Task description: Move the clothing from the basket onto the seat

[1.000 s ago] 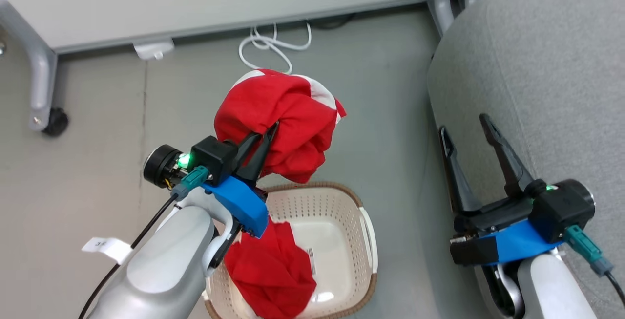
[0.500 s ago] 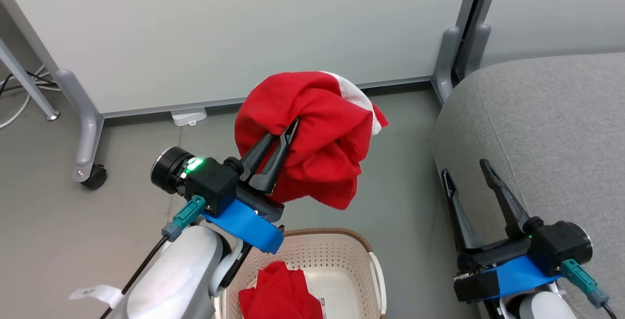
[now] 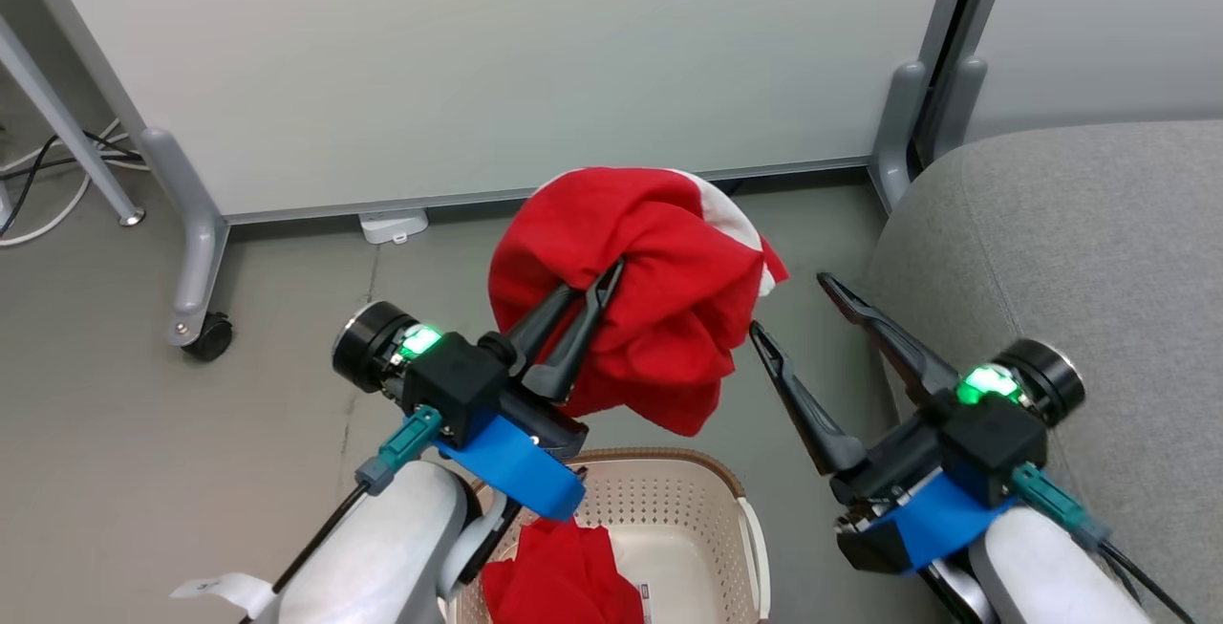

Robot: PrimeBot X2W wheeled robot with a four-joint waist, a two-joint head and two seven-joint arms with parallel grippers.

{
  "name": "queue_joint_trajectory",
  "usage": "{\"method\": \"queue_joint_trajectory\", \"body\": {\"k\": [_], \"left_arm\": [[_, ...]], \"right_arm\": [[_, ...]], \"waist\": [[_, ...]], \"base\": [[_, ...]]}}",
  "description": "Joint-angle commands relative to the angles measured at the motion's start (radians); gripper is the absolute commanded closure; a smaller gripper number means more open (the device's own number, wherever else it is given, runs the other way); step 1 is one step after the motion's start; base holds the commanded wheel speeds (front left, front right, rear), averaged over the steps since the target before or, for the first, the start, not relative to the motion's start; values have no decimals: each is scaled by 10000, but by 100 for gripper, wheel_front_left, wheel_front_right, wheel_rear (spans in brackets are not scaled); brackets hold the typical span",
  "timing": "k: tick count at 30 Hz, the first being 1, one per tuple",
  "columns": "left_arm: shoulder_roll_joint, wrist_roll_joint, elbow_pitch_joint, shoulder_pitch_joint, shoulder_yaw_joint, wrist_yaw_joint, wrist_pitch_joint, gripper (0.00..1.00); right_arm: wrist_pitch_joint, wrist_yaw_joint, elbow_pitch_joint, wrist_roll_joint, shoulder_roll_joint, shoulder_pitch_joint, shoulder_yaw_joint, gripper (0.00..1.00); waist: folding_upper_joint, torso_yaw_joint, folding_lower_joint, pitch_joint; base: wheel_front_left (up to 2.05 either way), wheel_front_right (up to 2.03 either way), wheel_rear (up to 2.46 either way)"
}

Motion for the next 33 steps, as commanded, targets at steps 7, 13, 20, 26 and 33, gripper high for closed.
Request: {"method": "queue_joint_trajectory", "body": {"k": [7, 13, 20, 26, 33], "left_arm": [[-251, 6, -42, -344, -626, -46, -51, 100], [-364, -73, -107, -506, -1052, -45, -51, 100], [-422, -162, -102, -518, -1317, -47, -51, 100], [-352, -229, -20, -535, -1296, -47, -50, 100], [-334, -222, -17, -576, -1287, -48, -50, 100]], "right_arm": [[-33, 1, 1286, -259, -253, -1720, 1293, 0], [-35, 1, 2304, -230, -106, -2318, 1915, 0], [-35, 1, 2780, 157, 463, -2276, 1761, 100], [-35, 1, 2556, 138, 613, -1983, 1605, 100], [-36, 1, 2377, 165, 601, -1842, 1511, 100]], "waist": [[-1, 294, 0, 141], [-1, 389, 0, 207], [-1, 393, 0, 249], [-1, 326, 0, 222], [-1, 307, 0, 270]], "base": [[0, 0, 0], [0, 0, 0], [0, 0, 0], [0, 0, 0], [0, 0, 0]]}}
